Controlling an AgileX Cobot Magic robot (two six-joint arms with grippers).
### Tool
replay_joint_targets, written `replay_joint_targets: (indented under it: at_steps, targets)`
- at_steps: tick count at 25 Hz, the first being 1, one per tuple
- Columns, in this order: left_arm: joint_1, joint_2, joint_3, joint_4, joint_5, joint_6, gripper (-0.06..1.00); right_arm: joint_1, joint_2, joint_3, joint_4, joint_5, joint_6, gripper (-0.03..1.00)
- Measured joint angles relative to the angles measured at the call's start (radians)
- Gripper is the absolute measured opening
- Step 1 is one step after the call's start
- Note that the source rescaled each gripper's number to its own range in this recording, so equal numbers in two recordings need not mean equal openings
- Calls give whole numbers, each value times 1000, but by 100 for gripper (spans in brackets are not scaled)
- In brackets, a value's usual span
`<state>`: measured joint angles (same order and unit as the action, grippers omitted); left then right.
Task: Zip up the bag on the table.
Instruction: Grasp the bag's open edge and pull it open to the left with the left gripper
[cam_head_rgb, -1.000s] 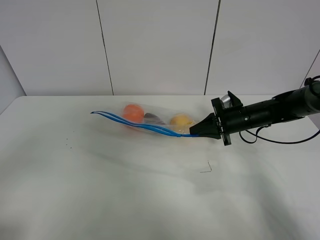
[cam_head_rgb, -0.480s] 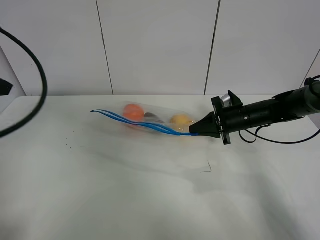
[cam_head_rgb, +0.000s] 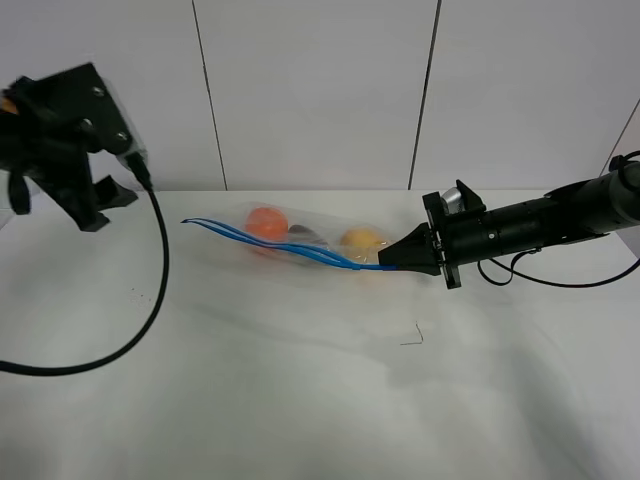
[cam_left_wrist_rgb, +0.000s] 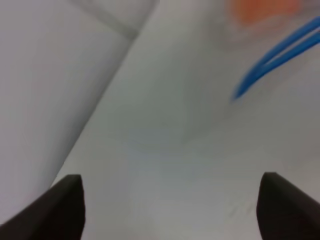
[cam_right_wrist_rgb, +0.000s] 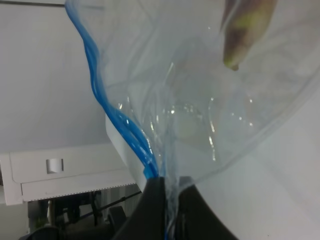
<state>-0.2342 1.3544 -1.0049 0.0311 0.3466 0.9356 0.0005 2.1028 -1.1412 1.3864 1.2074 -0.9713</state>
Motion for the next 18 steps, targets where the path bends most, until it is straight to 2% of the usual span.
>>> replay_joint_targets:
  at_steps: [6, 9, 14, 18]
  targets:
    - [-247, 100, 0, -4, -144, -66, 100, 0, 0, 0, 40, 0, 8, 0]
    - [-345, 158, 0, -6, -240, -79, 100, 0, 0, 0, 82, 0, 15, 0]
    - [-472, 272, -1, -6, -394, -82, 100, 0, 0, 0, 99, 0, 30, 0]
    - [-546, 356, -1, -6, -522, -84, 94, 0, 0, 0, 100, 0, 31, 0]
